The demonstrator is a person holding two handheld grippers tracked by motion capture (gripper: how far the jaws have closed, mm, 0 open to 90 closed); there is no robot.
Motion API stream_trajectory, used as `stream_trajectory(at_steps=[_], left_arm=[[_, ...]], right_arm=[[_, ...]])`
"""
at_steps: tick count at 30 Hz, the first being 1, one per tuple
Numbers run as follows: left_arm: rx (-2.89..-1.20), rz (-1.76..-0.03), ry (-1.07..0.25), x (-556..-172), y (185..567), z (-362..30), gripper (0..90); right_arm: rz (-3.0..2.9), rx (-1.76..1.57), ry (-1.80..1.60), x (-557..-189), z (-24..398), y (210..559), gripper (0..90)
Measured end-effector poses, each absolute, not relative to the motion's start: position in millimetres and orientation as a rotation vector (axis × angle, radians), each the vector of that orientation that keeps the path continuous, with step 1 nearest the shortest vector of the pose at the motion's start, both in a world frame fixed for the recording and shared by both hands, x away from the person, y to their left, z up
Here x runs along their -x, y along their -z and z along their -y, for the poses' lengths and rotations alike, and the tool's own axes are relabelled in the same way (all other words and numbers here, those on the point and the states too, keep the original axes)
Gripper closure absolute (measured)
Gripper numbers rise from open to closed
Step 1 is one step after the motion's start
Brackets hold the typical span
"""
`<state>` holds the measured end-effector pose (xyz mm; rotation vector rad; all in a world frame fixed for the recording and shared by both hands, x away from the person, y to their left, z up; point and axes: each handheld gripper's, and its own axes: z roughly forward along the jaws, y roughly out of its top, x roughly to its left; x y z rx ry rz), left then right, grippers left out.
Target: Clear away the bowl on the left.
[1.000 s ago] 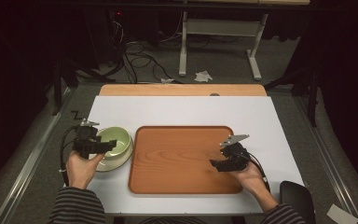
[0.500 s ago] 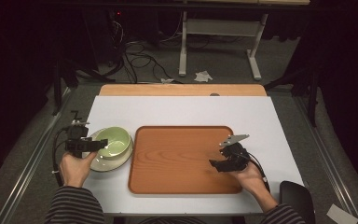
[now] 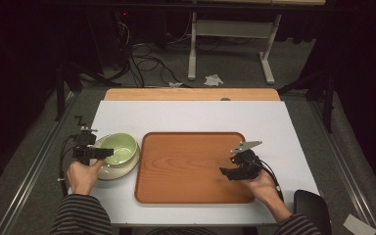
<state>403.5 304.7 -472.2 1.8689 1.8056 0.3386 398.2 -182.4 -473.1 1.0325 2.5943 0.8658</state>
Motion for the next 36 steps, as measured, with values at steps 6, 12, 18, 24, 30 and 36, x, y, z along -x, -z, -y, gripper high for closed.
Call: stream_trajectory(at_steps=[6, 12, 18, 24, 30, 36], left_arm=[[-1.874, -1.817, -0.32, -406.0, 477.4, -305.7, 58.1], [-1.851, -1.844, -0.26, -409.2, 483.8, -311.6, 66.6], [-1.817, -1.848, -0.219, -411.3, 486.6, -314.7, 75.7], [-1.785, -1.86, -0.206, -412.9, 487.0, -316.4, 80.9], [-1.747, -1.861, -0.184, -414.2, 487.5, -320.2, 83.3], [-1.714, -1.835, -0.162, -414.0, 484.6, -321.8, 83.6]], right_arm=[[-2.596, -1.034, -0.873, -397.7, 181.7, 472.8, 42.4], [-2.605, -1.038, -0.871, -398.0, 180.9, 473.7, 42.6], [-2.599, -1.042, -0.874, -397.6, 180.9, 473.1, 42.7], [-2.605, -1.031, -0.876, -398.1, 180.6, 474.0, 42.4], [-2.601, -1.024, -0.875, -398.0, 180.6, 473.8, 42.2], [-2.598, -1.015, -0.873, -397.3, 179.5, 473.8, 41.9]])
